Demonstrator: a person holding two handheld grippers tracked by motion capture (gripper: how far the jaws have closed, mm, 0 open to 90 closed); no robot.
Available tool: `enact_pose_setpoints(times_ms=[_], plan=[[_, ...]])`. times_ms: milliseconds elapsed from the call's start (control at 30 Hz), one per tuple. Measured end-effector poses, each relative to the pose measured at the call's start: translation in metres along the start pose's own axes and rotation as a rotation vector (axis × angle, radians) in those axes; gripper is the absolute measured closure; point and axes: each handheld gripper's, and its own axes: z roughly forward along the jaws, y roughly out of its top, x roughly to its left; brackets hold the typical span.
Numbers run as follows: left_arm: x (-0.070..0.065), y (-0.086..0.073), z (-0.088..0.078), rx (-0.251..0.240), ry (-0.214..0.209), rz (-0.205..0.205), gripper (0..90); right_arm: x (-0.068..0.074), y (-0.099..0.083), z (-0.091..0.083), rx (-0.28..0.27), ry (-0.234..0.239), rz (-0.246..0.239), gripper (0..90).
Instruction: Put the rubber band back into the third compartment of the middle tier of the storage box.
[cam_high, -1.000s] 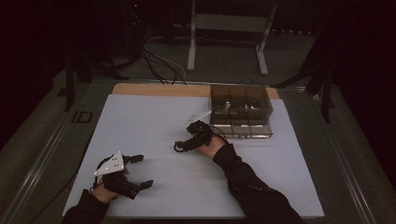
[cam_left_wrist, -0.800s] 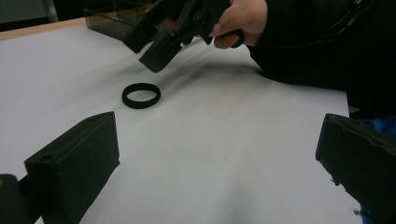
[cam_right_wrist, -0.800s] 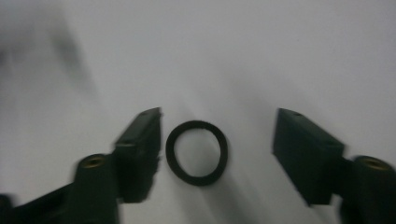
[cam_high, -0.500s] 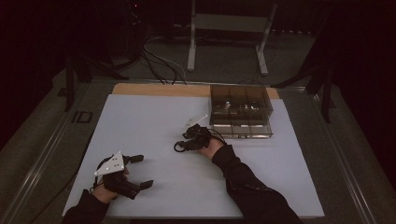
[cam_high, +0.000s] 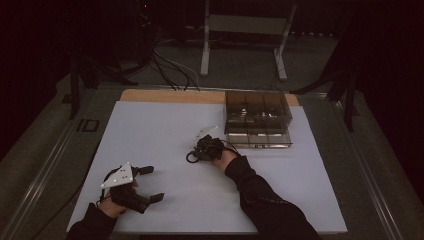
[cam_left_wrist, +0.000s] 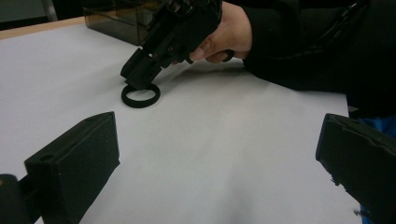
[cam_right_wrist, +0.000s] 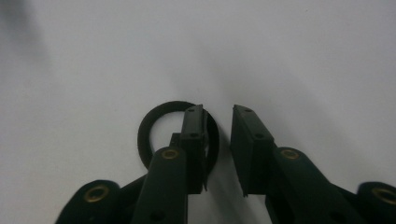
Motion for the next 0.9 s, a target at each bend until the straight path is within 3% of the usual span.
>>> enact_pose_setpoints(times_ms=[200,400,533,633,900], plan=[[0.000,0.000,0.000,0.001,0.000,0.002,1.0,0.002,0.000,0.002,0.006,0.002,-0.013,81.1],[0.000,0.000,0.000,0.002,-0.001,0.001,1.0,0.010,0.001,0.003,0.019,-0.031,-0.064,86.4],[0.000,0.000,0.001,0.002,-0.003,0.002,1.0,0.010,0.002,0.002,0.019,-0.028,-0.053,87.6],[0.000,0.000,0.001,0.001,-0.002,0.001,1.0,0.011,0.003,0.001,0.029,-0.053,-0.065,87.8],[0.000,0.000,0.001,0.003,-0.002,0.003,1.0,0.006,0.009,-0.012,0.009,-0.026,-0.032,87.9]])
